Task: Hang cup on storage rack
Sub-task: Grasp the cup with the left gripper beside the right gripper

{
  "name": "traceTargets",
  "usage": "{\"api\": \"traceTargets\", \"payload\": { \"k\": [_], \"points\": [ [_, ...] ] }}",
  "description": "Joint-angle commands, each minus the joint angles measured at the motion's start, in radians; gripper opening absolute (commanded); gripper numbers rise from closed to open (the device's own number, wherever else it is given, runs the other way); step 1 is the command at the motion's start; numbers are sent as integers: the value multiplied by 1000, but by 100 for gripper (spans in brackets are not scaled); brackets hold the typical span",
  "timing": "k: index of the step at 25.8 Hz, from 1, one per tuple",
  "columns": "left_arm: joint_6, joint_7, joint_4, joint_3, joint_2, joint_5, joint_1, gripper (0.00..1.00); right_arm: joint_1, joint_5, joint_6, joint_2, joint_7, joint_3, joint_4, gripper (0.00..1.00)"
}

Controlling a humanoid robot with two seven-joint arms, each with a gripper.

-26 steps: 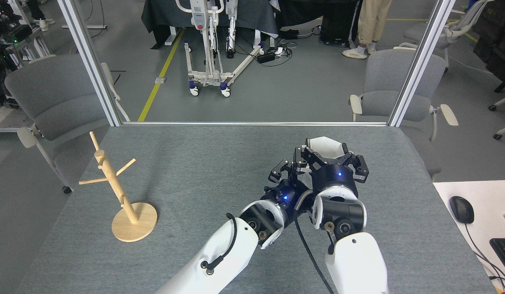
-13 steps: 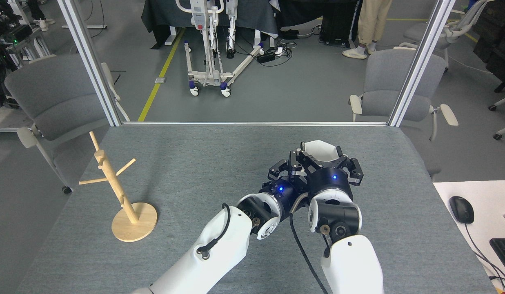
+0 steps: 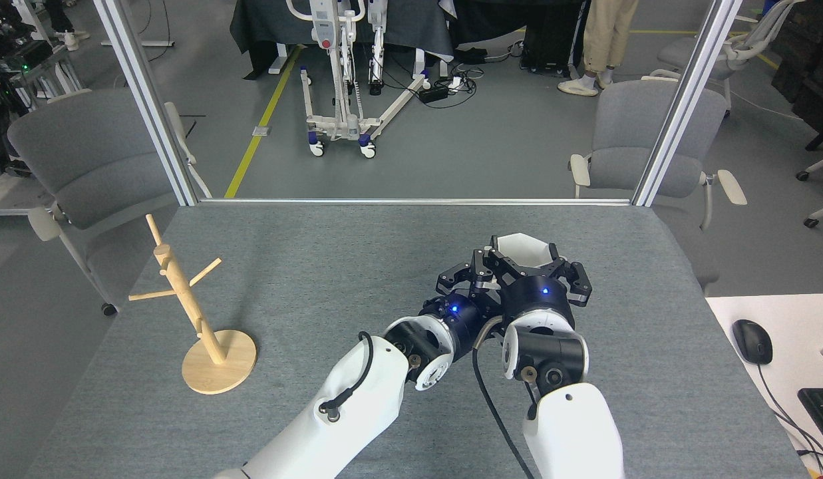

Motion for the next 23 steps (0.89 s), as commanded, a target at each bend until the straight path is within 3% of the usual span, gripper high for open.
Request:
{"api": "traceTargets", "payload": {
  "k": [1,23],
  "points": [
    [-50,-1,-2,8,0,-1,1,0,1,0,-4,0,-2,0,1,7],
    [-57,-1,10,26,1,-3,3,0,2,-8,-7,-2,-2,0,17,9]
  ]
}}
